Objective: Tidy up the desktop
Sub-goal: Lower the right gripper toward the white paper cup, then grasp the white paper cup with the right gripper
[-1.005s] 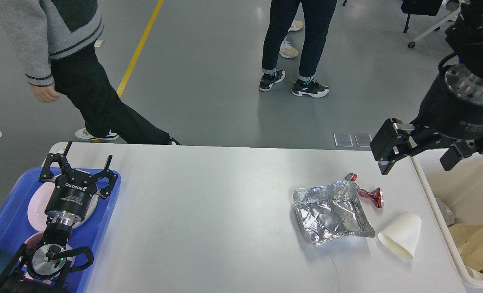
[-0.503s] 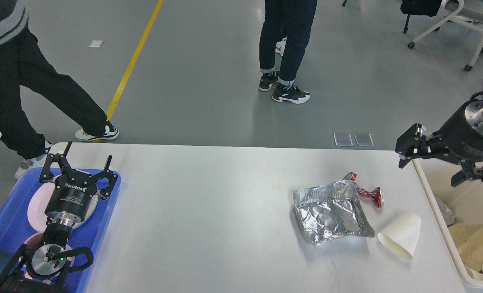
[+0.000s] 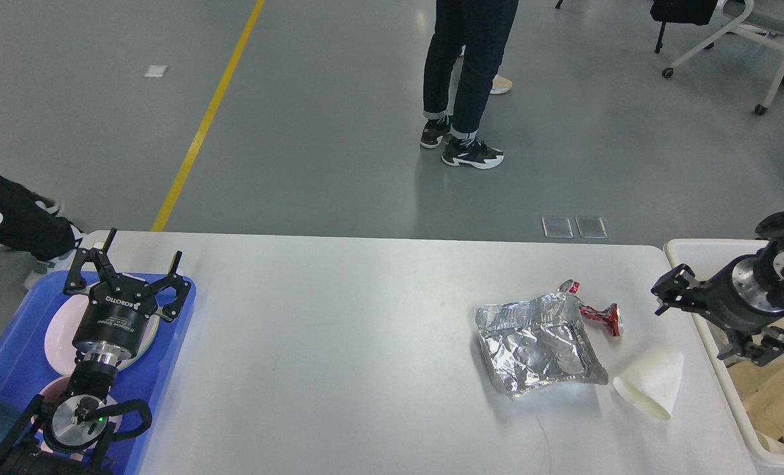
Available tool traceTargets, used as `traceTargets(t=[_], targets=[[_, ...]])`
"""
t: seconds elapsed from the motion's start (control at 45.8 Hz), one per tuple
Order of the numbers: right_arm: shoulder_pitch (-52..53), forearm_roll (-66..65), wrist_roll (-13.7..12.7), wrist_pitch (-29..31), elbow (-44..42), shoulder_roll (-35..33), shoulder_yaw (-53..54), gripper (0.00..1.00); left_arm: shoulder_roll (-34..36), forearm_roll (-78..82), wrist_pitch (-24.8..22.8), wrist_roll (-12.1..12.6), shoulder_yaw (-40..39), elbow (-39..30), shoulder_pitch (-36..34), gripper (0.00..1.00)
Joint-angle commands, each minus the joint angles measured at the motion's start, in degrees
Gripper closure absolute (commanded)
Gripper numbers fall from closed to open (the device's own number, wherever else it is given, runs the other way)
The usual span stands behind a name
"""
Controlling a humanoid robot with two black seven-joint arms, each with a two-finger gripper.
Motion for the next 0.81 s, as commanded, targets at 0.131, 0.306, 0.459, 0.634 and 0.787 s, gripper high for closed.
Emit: traceTargets(t=[0.131,0.306,0.459,0.634,0.787], targets=[[-16.4,-0.3,0.0,-0.7,-16.5,5.1,7.3,0.0,0.0,0.0,0.0,0.0,0.0,0.0,0.0,0.04],[-24.3,-0.3,0.2,-2.9,-24.9,8.8,8.7,0.0,-0.1,-0.1,0.0,0.0,0.0,0.0,0.0,0.04],[-28.4,-0.9,0.2,-7.1,-27.2,9.7,11.0,0.0,-0.1,0.0,0.0,0.0,0.0,0.0,0.1,0.04],[-29.5,-1.1,0.2,-8.8,-27.9,10.3,11.0,0.0,0.0,0.0,0.0,0.0,0.0,0.0,0.0,0.04],[-30.2,-1.1,0.3,-8.8,-27.9,10.4,11.1,0.0,0.0,0.0,0.0,0.0,0.0,0.0,0.1,0.04]])
